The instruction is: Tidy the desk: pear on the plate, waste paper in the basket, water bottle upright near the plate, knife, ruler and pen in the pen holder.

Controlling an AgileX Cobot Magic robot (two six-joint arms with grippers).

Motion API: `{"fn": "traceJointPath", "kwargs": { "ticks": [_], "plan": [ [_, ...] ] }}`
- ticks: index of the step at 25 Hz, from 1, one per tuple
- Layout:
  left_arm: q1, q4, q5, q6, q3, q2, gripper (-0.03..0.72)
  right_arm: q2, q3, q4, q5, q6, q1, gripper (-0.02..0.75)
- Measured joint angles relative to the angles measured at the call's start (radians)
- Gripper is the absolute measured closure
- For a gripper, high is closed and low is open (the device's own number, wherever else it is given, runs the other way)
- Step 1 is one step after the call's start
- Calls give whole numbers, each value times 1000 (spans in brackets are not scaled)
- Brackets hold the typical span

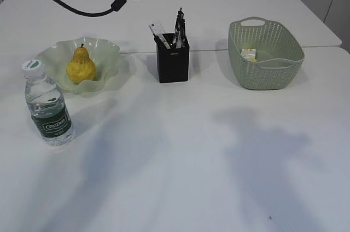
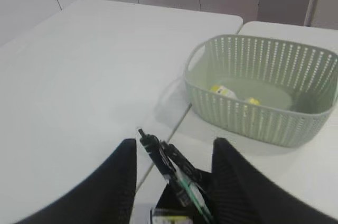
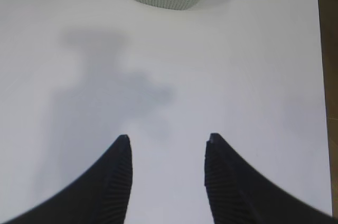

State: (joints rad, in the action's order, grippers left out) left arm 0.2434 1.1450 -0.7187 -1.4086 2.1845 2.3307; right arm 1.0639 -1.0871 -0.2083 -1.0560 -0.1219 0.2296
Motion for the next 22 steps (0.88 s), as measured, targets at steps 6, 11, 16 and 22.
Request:
{"fn": "traceJointPath", "kwargs": {
  "ticks": [6,11,16,22],
  "plan": [
    [-18,-184,-107,180,0,-62,361,0,0,2,2,0,0,370],
    [-18,-385,-188,365,0,-115,361,0,0,4,4,0,0,370],
    [-18,-564,-278,537,0,-176,361,0,0,4,5,0,0,370],
    [-18,-695,-391,746,0,-242,361,0,0,4,6,0,0,370]
  ]
}}
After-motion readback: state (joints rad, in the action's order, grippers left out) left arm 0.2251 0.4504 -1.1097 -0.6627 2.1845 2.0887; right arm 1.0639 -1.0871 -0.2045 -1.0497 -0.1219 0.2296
